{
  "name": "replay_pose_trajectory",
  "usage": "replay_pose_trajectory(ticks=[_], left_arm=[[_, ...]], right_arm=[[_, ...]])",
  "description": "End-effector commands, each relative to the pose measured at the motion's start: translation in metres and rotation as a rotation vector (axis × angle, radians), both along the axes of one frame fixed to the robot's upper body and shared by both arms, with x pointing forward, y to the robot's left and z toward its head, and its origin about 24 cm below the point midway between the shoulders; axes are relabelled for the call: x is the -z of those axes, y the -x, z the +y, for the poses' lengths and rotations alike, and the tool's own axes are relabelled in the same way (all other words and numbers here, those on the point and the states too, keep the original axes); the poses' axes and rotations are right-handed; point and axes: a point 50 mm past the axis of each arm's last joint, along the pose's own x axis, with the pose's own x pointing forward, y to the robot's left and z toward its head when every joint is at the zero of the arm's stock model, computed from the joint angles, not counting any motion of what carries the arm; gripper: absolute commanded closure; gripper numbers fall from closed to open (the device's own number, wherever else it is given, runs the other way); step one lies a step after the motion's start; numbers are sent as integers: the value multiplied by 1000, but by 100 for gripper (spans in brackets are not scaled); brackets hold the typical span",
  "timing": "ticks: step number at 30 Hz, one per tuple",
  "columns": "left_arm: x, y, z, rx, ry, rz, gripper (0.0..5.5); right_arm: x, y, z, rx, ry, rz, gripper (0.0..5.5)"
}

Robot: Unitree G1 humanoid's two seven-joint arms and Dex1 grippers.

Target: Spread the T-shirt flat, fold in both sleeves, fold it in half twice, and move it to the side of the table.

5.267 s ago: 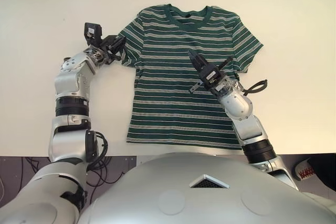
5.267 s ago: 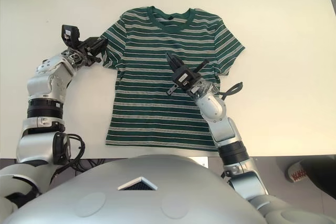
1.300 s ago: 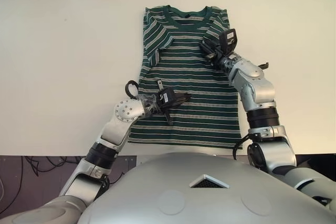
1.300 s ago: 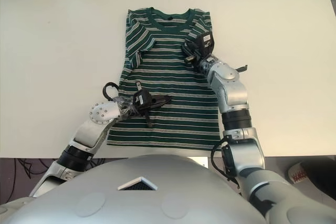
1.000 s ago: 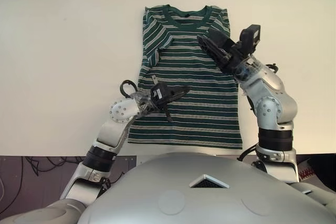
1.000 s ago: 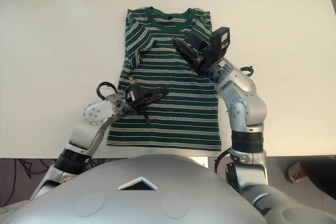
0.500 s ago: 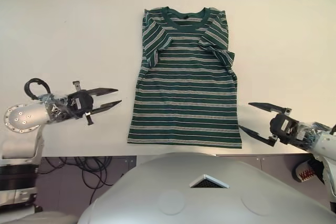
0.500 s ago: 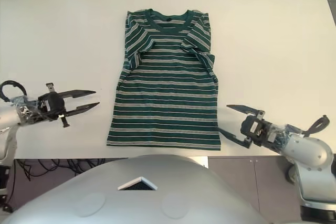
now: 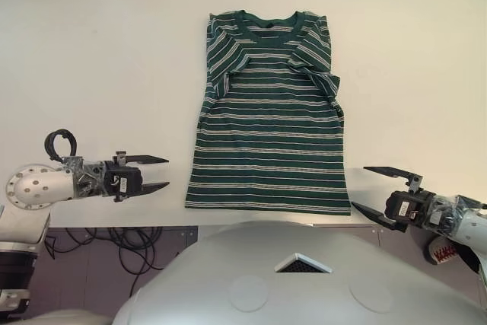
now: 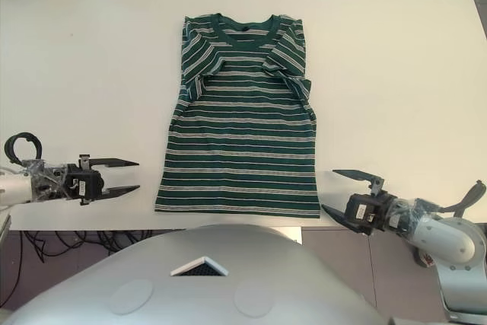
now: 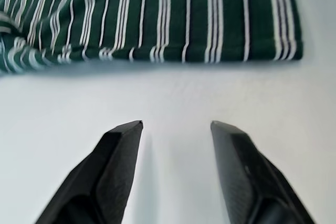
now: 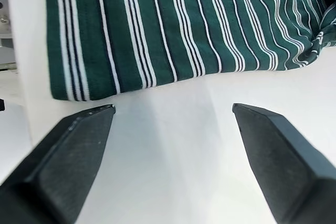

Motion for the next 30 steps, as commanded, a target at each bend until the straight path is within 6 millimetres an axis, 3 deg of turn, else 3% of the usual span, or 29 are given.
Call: replay_pose_trajectory(ticks=[1, 6, 9, 19, 25, 30], left_arm=[[16, 15, -21, 92, 16, 65, 313], [28, 14, -40, 150, 60, 52, 313], [31, 16, -43, 190, 52, 54, 309], [31, 16, -45, 312, 6, 7, 473], [32, 18, -50, 433, -31, 28, 547], [24, 12, -58, 393, 49, 93, 550]], right_arm=[[16, 6, 13, -54, 7, 56, 138], [28, 0, 22, -65, -19, 21, 138], [32, 0, 24, -77, -20, 25, 182], [42, 4, 24, -93, -6, 52, 372], [43, 4, 23, -81, -3, 61, 458], [39, 4, 24, -49, -48, 82, 539]])
